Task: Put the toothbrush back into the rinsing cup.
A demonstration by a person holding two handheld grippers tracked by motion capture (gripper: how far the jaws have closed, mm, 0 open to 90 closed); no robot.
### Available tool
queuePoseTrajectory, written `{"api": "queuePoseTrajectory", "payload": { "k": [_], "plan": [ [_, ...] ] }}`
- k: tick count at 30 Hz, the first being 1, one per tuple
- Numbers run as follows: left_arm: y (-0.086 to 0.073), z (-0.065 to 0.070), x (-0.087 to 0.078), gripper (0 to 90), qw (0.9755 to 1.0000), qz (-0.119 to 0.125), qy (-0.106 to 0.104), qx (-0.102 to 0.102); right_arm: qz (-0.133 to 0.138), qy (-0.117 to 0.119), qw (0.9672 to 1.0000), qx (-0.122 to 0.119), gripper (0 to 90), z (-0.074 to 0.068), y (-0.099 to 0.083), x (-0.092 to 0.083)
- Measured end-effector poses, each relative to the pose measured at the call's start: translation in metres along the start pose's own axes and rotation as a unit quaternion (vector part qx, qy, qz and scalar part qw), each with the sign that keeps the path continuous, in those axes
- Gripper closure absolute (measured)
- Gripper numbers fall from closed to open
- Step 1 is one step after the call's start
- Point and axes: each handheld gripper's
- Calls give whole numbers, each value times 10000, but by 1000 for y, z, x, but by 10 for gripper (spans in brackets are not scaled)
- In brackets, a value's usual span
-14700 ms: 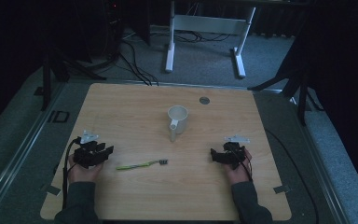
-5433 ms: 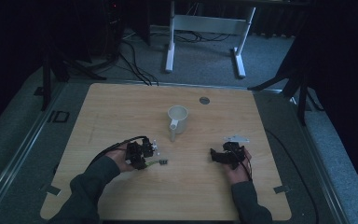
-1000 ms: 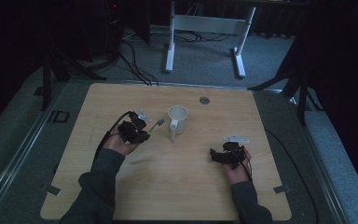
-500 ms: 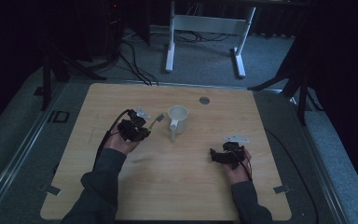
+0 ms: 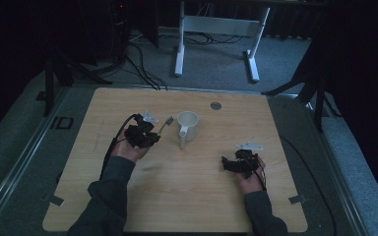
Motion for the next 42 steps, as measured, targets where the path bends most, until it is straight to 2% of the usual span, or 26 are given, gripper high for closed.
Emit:
{"api": "queuePoseTrajectory", "payload": {
  "k": [21, 32, 35, 42],
  "plan": [
    [3, 1, -1, 818, 9988, 427, -37, -242, 0, -1, 10000, -1, 135, 0, 0, 0],
    [2, 0, 0, 818, 9977, 548, -129, -372, 0, -1, 10000, -1, 135, 0, 0, 0],
    [1, -2, 0, 818, 9965, 650, -207, -476, 0, -2, 10000, -1, 135, 0, 0, 0],
    [0, -4, 0, 818, 9946, 799, -242, -616, 1, -4, 10000, -4, 135, 0, 0, 0]
  ]
}}
Point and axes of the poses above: each handheld gripper's, and its own axes: x roughly forward along the jaws, y roughly out of its top, z roughly to its right, and after that the axes turned 4 degrees about -z, right-handed
